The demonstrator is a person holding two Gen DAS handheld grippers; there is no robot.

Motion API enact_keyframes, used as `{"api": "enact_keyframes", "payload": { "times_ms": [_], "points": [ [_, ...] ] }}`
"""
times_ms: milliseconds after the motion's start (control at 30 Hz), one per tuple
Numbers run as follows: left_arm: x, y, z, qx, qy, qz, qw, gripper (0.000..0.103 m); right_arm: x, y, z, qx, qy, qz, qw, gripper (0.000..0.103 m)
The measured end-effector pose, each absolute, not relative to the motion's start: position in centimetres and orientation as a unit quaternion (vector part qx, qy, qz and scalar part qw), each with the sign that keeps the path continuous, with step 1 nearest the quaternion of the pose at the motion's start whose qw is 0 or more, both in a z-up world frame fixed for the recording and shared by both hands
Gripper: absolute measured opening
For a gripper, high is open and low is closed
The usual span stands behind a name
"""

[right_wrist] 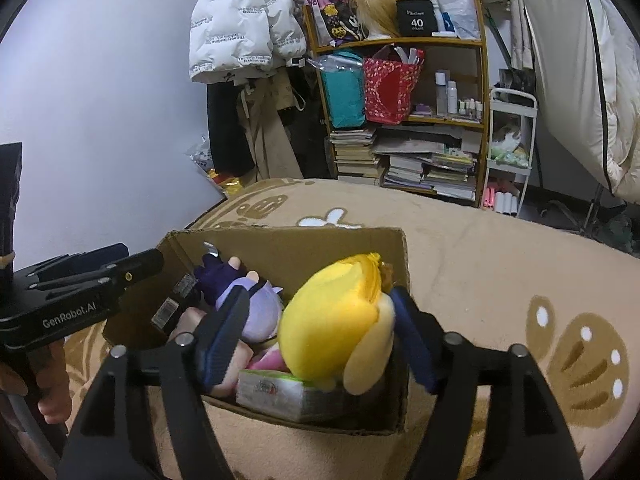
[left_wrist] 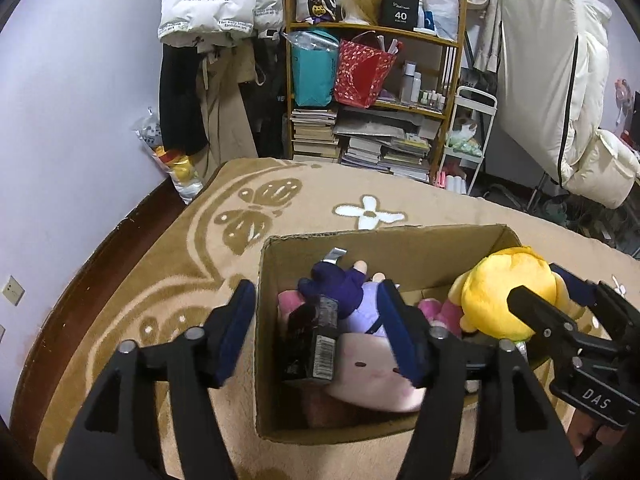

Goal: Organize soft objects

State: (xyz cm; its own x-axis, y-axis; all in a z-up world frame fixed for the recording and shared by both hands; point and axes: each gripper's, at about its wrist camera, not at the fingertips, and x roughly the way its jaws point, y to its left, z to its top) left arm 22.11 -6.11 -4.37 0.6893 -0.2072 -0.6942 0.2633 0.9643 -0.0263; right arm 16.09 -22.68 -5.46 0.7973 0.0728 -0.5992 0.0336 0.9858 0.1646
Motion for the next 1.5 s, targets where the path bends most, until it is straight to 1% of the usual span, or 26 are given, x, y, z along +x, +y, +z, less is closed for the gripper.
{"api": "enact_keyframes", "payload": {
  "times_ms": [67, 100, 233, 267, 333, 367, 533, 933, 1300, 1500],
  "points": [
    [21.8, -6.0, -4.1, 0.041, 0.368, -0.121, 0.921, 0.075, 15.9, -22.5, -5.1, 0.079, 0.316, 0.01, 0.946, 0.085],
    [21.5, -5.8, -3.9, 0.043, 0.364, -0.118, 0.923, 0.079, 15.7, -22.4, -4.9, 0.077, 0.314, 0.009, 0.946, 0.09],
    [20.7, -5.0, -3.2, 0.039, 0.359, -0.108, 0.926, 0.099, 15.2, -22.2, -4.0, 0.072, 0.311, 0.008, 0.948, 0.094],
    [20.3, -4.5, -2.9, 0.033, 0.354, -0.103, 0.929, 0.1, 15.2, -22.2, -4.0, 0.072, 0.311, 0.008, 0.948, 0.096],
    [19.6, -3.9, -2.3, 0.028, 0.344, -0.097, 0.934, 0.101, 14.7, -22.1, -3.5, 0.074, 0.307, 0.008, 0.949, 0.102],
    [19.4, -3.7, -2.1, 0.031, 0.342, -0.094, 0.935, 0.101, 14.3, -22.1, -3.1, 0.073, 0.303, 0.006, 0.95, 0.103],
    [17.3, -2.4, -0.4, 0.049, 0.322, -0.071, 0.943, 0.102, 12.6, -21.9, -1.7, 0.07, 0.292, 0.001, 0.954, 0.103],
    [10.4, 1.2, 5.1, 0.037, 0.266, -0.05, 0.962, 0.103, 7.3, -21.2, 2.1, 0.067, 0.256, -0.002, 0.964, 0.103],
    [4.1, 2.4, 7.0, 0.028, 0.229, -0.051, 0.972, 0.103, 1.6, -20.3, 4.4, 0.058, 0.223, -0.001, 0.973, 0.103],
    [1.8, 2.1, 7.6, 0.033, 0.211, -0.055, 0.975, 0.103, -0.7, -20.5, 4.6, 0.06, 0.215, -0.005, 0.975, 0.103]
  ]
}}
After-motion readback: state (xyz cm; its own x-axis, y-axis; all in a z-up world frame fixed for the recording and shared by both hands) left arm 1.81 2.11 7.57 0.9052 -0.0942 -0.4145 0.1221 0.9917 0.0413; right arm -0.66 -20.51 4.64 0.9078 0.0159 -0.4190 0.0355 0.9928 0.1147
